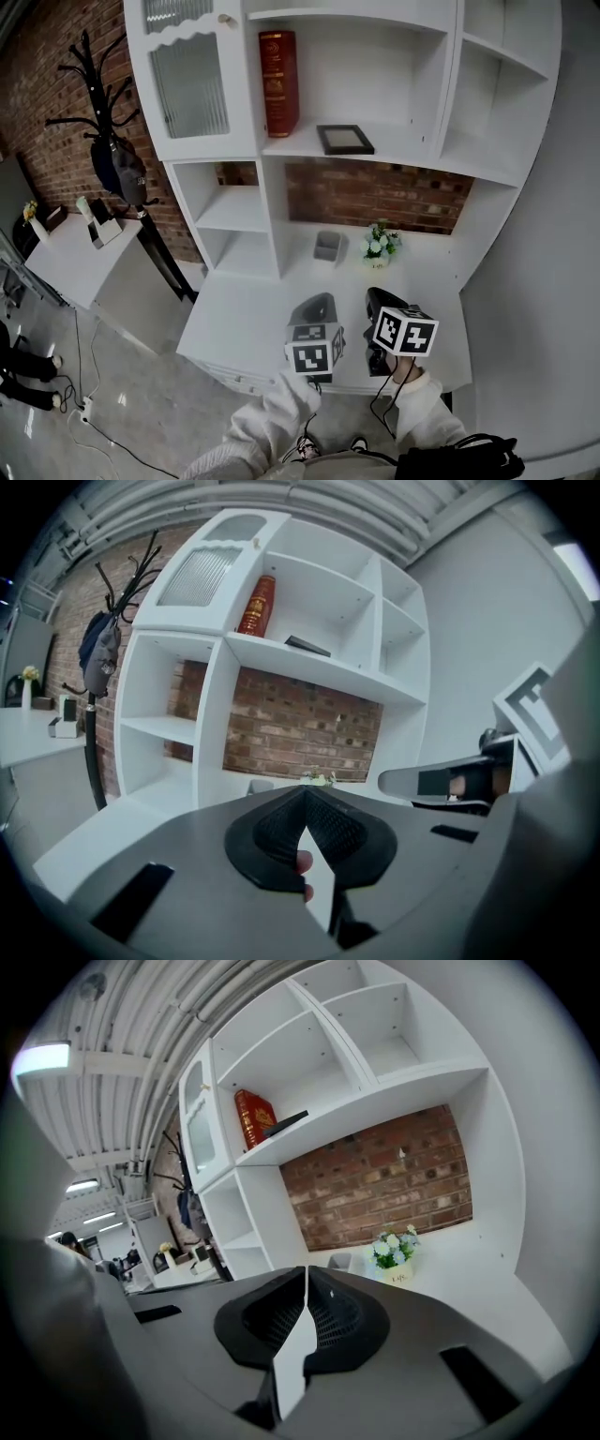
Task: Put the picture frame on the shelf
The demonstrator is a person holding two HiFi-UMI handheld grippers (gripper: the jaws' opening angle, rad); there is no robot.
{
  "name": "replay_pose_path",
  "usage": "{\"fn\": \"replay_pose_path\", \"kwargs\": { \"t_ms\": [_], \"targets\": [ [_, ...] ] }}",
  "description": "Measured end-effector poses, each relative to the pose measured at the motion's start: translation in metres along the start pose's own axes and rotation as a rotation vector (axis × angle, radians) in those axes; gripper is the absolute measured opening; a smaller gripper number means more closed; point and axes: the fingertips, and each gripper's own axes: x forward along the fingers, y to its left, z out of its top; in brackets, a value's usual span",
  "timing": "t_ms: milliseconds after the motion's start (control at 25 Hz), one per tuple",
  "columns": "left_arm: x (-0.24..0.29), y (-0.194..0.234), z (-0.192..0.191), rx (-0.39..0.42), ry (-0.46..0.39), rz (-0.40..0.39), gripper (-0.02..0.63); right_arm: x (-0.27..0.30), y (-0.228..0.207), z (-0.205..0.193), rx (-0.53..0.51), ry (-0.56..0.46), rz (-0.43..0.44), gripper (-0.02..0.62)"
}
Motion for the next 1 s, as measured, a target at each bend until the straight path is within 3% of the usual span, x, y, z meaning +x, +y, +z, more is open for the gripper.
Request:
{"fn": "replay_pose_path", "kwargs": {
  "t_ms": [360, 1000],
  "targets": [
    [0.002, -0.014, -0.006, -0.015, 0.011, 0.057, -0.002, -0.005, -0.028, -0.022, 0.03, 0.076, 0.014, 0.031],
    [0.015, -0.022, 0.004, 0.019, 0.002, 0.078, -0.002, -0.001, -0.042, -0.006, 0.017, 0.064, 0.035, 0.023]
  ]
}}
